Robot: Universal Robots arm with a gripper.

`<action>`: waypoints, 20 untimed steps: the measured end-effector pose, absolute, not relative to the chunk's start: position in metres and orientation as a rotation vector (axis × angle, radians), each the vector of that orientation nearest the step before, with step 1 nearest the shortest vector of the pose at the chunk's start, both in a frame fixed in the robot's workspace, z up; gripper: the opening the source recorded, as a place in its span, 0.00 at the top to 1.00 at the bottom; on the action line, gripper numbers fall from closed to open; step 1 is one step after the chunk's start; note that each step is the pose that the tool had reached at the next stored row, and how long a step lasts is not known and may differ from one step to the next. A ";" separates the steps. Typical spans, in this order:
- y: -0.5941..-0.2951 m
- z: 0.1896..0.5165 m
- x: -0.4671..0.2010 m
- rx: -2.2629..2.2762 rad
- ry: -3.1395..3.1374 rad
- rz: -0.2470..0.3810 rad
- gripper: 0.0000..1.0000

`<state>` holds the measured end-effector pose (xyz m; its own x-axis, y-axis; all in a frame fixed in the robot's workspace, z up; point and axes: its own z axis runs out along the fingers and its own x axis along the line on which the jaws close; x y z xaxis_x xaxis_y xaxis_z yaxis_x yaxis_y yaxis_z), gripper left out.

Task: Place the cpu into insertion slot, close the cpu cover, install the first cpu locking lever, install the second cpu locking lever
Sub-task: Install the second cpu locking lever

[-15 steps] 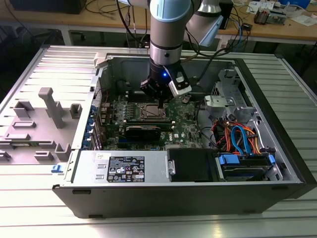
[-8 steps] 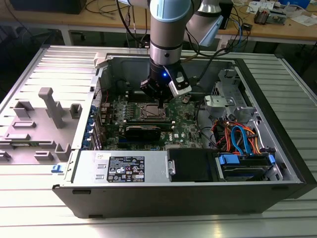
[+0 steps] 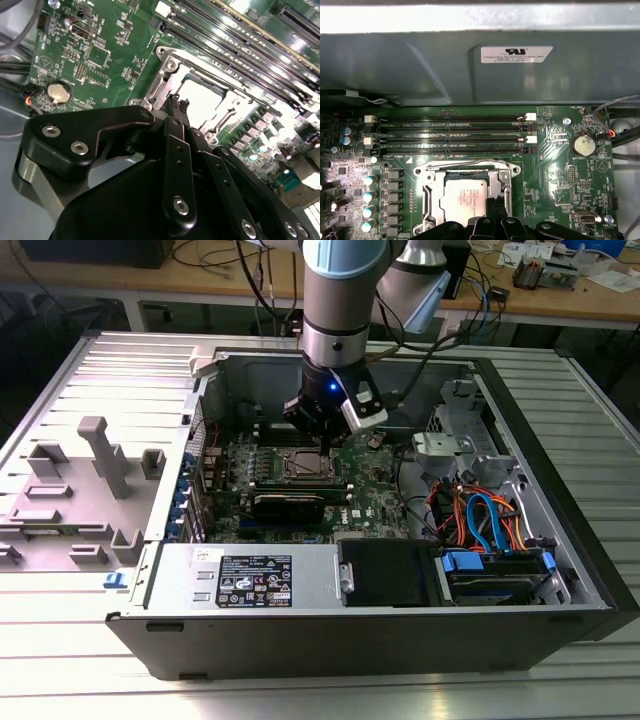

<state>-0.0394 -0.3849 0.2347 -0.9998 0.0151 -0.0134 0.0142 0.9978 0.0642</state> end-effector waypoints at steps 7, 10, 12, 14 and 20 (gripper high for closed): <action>-0.400 0.237 -0.039 0.023 3.132 0.100 0.89; -0.409 0.237 -0.040 0.023 3.132 0.101 0.89; -0.415 0.237 -0.040 0.023 3.132 0.100 0.89; -0.420 0.237 -0.047 0.023 3.132 0.101 0.89; -0.426 0.238 -0.052 0.021 3.138 0.101 0.89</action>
<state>-0.0516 -0.4263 0.2383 -0.9999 0.0132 -0.0018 0.0130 0.9979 0.0642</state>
